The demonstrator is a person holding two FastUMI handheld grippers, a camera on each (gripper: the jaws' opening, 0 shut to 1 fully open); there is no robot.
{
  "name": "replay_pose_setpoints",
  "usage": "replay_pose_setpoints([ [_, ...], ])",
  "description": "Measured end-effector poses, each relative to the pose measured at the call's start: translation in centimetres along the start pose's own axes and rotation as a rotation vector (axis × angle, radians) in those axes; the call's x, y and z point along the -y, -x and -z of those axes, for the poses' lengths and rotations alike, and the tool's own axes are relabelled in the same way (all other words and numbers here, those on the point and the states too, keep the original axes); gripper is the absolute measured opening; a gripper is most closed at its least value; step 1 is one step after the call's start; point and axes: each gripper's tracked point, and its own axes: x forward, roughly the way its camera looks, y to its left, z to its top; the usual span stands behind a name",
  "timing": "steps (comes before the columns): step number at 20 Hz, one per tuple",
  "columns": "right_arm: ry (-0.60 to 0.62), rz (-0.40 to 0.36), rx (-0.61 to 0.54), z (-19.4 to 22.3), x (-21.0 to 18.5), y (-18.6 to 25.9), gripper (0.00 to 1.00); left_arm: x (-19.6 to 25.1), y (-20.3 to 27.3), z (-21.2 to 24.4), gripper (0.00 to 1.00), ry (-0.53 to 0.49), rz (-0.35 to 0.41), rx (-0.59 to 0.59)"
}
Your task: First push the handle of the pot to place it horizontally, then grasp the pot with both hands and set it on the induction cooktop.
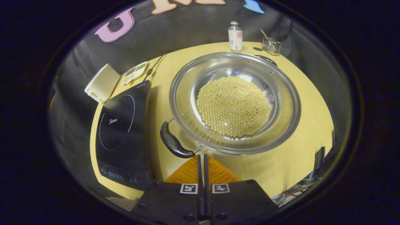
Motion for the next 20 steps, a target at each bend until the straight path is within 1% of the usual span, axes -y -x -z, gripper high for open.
replay_pose_setpoints([
  [1,-0.003,-0.003,-0.001,-0.1,-0.3,-0.1,0.03,-0.3,0.0,0.0,0.90,-0.005,-0.004,0.001],
  [2,-0.008,-0.004,-0.005,-0.4,-0.6,-0.3,0.00,-0.5,0.0,-0.1,0.90,-0.009,-0.011,0.002],
  [4,-0.026,-0.016,-0.001,-1.1,-1.5,-0.6,0.00,-0.5,0.0,-0.1,0.90,-0.002,-0.008,0.002],
  [5,-0.035,-0.023,0.001,-1.4,-2.0,-0.8,0.03,-0.4,0.1,0.0,0.90,-0.001,-0.003,-0.001],
  [6,-0.042,-0.029,0.001,-1.7,-2.3,-1.0,0.00,-0.4,0.1,0.1,0.90,-0.007,-0.002,-0.002],
  [7,-0.047,-0.035,0.000,-1.9,-2.7,-1.3,0.03,-0.6,0.1,0.0,0.90,-0.015,-0.007,0.001],
  [8,-0.051,-0.039,-0.001,-2.3,-3.0,-1.4,0.03,-0.9,0.3,-0.2,0.90,-0.018,-0.013,0.008],
  [9,-0.055,-0.042,-0.001,-2.5,-3.3,-1.7,0.00,-1.0,0.4,-0.3,0.90,-0.020,-0.017,0.009],
  [10,-0.057,-0.043,0.005,-3.0,-3.5,-1.9,0.00,-1.0,0.4,-0.1,0.90,-0.020,-0.017,0.004],
  [11,-0.062,-0.045,0.010,-3.4,-3.7,-2.1,0.03,-1.1,0.5,0.0,0.90,-0.018,-0.018,0.000],
  [13,-0.081,-0.061,0.007,-4.0,-4.4,-2.4,0.02,-1.1,0.7,0.0,0.90,-0.020,-0.022,-0.002],
  [14,-0.090,-0.068,0.006,-4.2,-4.7,-2.6,0.00,-1.1,0.8,0.2,0.90,-0.026,-0.025,-0.004],
  [17,-0.103,-0.084,-0.004,-4.5,-5.3,-2.6,0.03,-1.0,1.0,-0.2,0.90,-0.039,-0.030,0.000],
  [19,-0.109,-0.093,0.002,-4.7,-5.1,-2.1,0.03,-0.4,1.3,-0.4,0.90,-0.046,-0.023,0.002],
  [20,-0.114,-0.099,0.011,-5.0,-5.0,-1.7,0.00,0.0,1.4,-0.4,0.89,-0.046,-0.013,0.000],
])
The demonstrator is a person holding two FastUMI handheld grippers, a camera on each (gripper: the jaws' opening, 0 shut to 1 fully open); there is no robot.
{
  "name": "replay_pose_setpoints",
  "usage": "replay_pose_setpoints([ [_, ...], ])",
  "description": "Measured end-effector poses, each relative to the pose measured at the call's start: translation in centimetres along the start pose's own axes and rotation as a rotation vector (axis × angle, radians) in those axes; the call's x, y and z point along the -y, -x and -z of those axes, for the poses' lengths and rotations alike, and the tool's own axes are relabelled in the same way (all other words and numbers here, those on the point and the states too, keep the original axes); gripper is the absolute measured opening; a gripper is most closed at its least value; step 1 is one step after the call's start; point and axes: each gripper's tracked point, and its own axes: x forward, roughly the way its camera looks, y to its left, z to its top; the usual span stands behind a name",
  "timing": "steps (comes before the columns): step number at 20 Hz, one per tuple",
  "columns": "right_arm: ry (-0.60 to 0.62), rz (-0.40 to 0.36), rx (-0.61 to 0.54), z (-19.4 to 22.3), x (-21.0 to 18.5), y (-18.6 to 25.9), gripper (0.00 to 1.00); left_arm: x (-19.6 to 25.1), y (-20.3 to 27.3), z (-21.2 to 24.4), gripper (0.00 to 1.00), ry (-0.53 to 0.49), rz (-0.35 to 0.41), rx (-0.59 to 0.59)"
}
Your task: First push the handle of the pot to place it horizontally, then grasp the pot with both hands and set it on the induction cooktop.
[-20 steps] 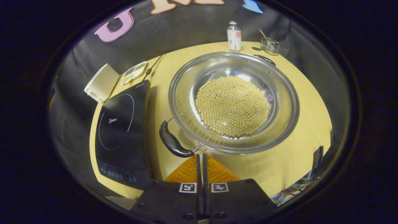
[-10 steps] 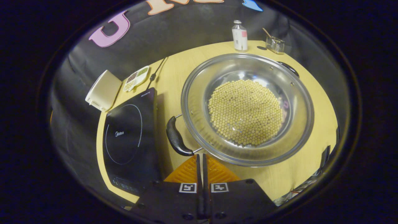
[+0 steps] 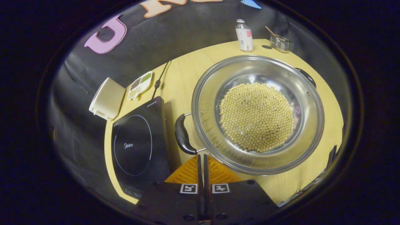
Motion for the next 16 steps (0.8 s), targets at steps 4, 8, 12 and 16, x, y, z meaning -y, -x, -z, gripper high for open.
replay_pose_setpoints([
  [4,0.002,-0.056,0.067,-1.6,0.4,2.2,0.03,1.9,0.1,0.4,0.90,0.000,0.044,-0.016],
  [8,0.072,-0.029,0.200,-5.4,3.6,4.4,0.02,4.5,0.2,1.4,0.90,0.007,0.097,-0.053],
  [12,0.120,-0.012,0.265,-8.3,6.5,6.1,0.02,6.6,0.1,2.0,0.87,-0.016,0.120,-0.074],
  [16,0.182,-0.002,0.325,-10.7,9.2,6.4,0.00,9.6,0.1,3.4,0.86,0.002,0.124,-0.113],
])
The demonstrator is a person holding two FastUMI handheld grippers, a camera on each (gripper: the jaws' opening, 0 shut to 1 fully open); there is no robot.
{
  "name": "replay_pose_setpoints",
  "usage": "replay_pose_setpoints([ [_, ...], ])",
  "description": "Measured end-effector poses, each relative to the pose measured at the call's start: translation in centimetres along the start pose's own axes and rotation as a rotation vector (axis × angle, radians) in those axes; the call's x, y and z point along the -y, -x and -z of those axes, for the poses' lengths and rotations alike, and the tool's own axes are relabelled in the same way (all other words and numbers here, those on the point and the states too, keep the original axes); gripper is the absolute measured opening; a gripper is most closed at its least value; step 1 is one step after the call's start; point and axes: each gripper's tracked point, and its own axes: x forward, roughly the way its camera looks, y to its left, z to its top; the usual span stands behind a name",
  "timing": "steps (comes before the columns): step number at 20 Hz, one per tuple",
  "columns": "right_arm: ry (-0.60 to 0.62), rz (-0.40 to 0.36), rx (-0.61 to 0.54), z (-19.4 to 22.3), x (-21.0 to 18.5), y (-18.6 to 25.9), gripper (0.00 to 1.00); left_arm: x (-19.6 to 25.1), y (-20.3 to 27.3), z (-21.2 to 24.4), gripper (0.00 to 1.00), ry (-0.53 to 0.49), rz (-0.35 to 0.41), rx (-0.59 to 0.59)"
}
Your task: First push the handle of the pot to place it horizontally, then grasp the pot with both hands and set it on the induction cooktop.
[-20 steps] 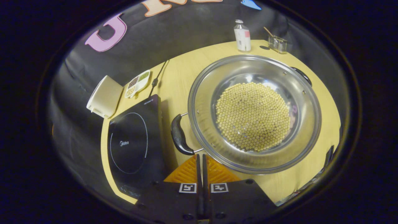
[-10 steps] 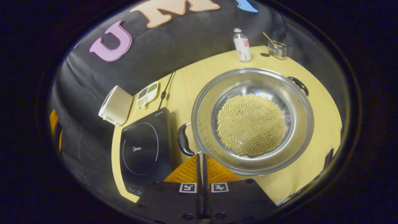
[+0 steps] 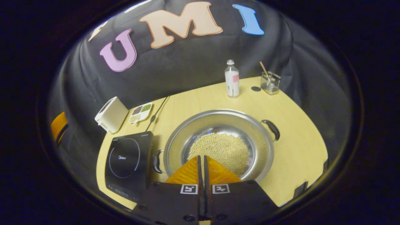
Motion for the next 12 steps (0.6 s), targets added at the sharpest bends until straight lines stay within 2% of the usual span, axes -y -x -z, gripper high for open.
replay_pose_setpoints([
  [3,0.029,-0.017,0.002,-0.8,2.2,-0.2,0.05,2.0,-0.4,0.8,0.86,0.004,-0.017,-0.029],
  [5,0.072,-0.007,0.025,-2.0,4.4,-0.6,0.04,4.2,-0.9,2.4,0.86,0.030,-0.005,-0.071],
  [8,0.110,-0.033,0.037,-3.2,6.7,-1.2,0.15,7.4,-1.8,5.0,0.87,0.067,0.029,-0.152],
  [10,0.122,-0.043,0.044,-3.9,8.2,-1.8,0.37,8.4,-2.2,6.5,0.87,0.071,0.006,-0.200],
  [12,0.151,-0.050,0.046,-4.1,9.6,-2.5,0.48,9.0,-2.4,7.1,0.87,0.071,-0.020,-0.208],
])
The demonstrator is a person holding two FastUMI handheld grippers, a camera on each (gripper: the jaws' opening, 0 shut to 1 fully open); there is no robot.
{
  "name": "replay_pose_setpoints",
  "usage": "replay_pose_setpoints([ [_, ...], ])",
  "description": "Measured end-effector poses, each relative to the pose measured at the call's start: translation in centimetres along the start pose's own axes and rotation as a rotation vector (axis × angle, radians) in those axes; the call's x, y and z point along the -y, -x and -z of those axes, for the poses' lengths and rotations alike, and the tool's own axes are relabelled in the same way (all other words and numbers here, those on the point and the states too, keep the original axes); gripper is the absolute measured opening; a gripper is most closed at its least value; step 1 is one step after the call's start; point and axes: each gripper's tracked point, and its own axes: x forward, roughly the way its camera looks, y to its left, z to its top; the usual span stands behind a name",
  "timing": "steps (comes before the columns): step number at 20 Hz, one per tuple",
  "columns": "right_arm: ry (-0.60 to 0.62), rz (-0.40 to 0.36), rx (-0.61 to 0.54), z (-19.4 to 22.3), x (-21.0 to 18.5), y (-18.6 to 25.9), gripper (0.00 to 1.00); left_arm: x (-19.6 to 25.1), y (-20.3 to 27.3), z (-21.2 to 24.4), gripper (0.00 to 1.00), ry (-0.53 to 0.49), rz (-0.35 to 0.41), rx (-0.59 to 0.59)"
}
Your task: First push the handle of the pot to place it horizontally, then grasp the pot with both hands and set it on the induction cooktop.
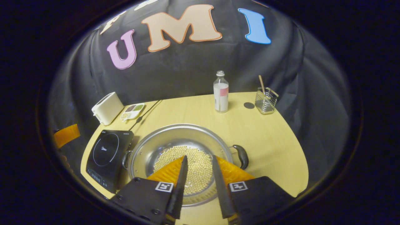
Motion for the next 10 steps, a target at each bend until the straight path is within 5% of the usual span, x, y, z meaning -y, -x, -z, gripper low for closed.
replay_pose_setpoints([
  [1,0.012,-0.004,-0.002,0.1,0.5,-0.3,0.48,0.4,-0.1,0.5,0.92,0.016,-0.003,-0.008],
  [2,0.020,-0.012,0.004,-0.1,0.9,-0.4,0.52,0.9,-0.2,1.2,0.87,0.025,-0.005,-0.030],
  [6,0.047,-0.018,0.011,0.0,2.6,-1.4,0.80,2.1,-1.5,3.2,0.94,-0.007,-0.019,-0.078],
  [10,0.051,0.010,0.003,0.8,5.4,-3.2,0.81,2.4,-3.8,6.4,0.94,0.028,-0.042,-0.147],
])
